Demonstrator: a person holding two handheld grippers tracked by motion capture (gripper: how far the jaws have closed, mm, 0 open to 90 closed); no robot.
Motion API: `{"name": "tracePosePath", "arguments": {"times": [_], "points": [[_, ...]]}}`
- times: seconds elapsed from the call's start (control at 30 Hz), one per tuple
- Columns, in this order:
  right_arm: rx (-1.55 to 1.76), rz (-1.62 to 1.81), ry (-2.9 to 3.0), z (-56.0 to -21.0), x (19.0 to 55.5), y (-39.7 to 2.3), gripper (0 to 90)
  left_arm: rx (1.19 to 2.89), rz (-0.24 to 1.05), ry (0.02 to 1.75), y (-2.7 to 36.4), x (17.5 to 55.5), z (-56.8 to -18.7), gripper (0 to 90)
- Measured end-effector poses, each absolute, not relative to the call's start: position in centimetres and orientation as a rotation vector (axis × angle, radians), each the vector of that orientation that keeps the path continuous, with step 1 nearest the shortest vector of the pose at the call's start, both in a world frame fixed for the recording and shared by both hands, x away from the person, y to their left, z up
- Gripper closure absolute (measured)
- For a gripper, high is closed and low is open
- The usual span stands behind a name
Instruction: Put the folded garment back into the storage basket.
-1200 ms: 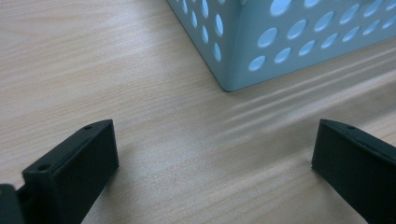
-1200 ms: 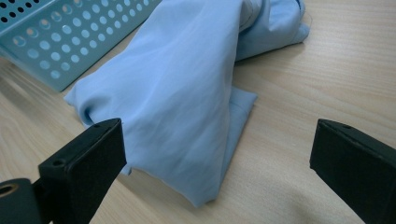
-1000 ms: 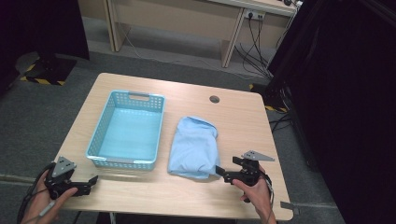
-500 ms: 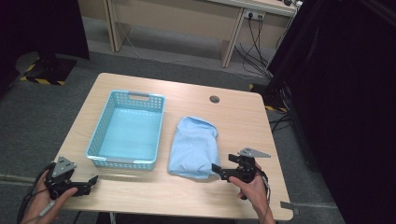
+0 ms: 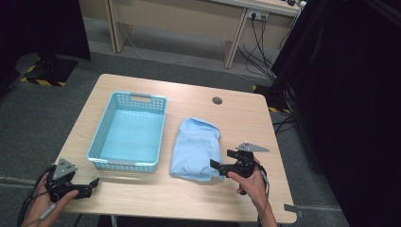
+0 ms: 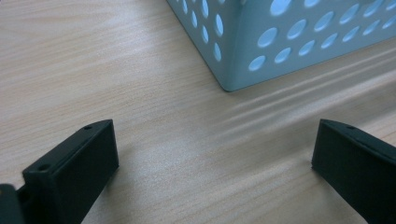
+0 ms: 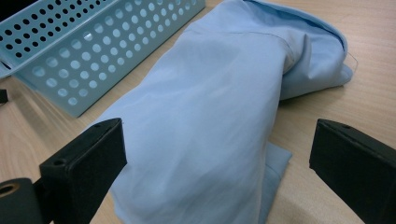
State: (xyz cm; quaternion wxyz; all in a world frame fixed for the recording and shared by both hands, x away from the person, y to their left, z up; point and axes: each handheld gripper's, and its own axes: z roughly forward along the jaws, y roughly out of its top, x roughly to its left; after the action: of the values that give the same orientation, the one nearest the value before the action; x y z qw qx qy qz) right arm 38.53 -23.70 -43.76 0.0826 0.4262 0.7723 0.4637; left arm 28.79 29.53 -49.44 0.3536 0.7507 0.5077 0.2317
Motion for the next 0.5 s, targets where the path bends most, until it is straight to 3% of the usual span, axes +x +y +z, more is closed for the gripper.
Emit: {"name": "tracePosePath", "arguments": {"times": [0.5], "points": [[1.284,1.430,2.347,-44.0,40.5,-22.1,5.1,1.941,0.599,1.313,29.5,28.8,-49.4,0.0]]}}
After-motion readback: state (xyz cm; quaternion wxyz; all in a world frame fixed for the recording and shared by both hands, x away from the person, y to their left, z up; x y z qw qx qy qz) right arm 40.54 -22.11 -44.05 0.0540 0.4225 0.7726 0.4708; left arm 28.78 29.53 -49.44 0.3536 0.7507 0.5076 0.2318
